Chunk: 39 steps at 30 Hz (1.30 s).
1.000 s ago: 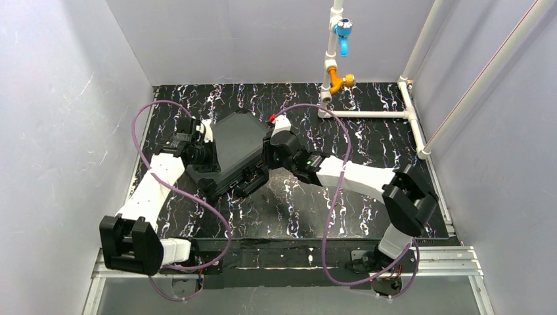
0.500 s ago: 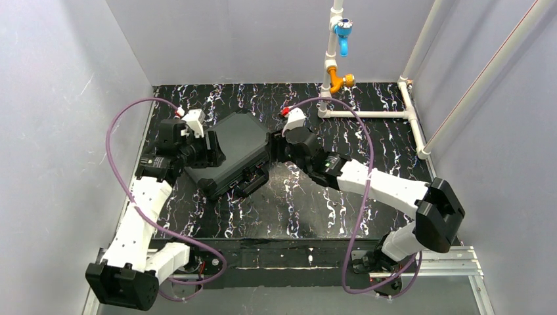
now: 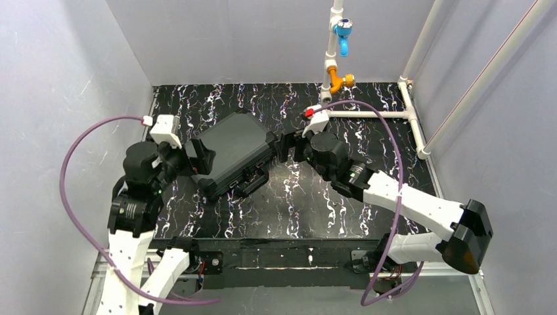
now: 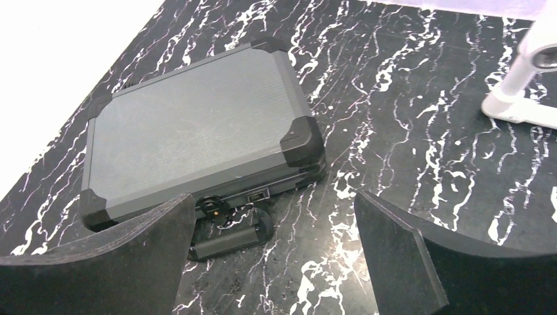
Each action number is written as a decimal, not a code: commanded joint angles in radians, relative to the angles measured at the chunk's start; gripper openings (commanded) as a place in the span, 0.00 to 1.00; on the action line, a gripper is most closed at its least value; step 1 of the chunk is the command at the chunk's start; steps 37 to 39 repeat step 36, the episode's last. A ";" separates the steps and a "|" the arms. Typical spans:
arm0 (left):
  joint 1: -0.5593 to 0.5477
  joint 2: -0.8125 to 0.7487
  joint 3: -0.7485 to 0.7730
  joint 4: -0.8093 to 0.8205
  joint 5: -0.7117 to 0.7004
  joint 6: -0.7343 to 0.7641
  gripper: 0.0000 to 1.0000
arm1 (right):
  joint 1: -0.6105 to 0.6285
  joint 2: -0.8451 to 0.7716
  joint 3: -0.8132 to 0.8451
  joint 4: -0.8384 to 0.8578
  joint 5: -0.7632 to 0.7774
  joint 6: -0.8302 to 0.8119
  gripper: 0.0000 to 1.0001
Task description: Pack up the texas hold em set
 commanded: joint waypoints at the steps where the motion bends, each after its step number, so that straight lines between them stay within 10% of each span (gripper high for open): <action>1: -0.001 -0.119 -0.061 0.024 -0.121 0.021 0.98 | -0.003 -0.090 -0.051 0.068 0.080 -0.034 0.98; 13: -0.002 -0.379 -0.288 0.097 -0.403 0.021 0.98 | -0.003 -0.301 -0.240 0.145 0.347 -0.026 0.98; 39: -0.001 -0.413 -0.320 0.117 -0.379 0.024 0.98 | -0.003 -0.241 -0.240 0.149 0.467 0.008 0.98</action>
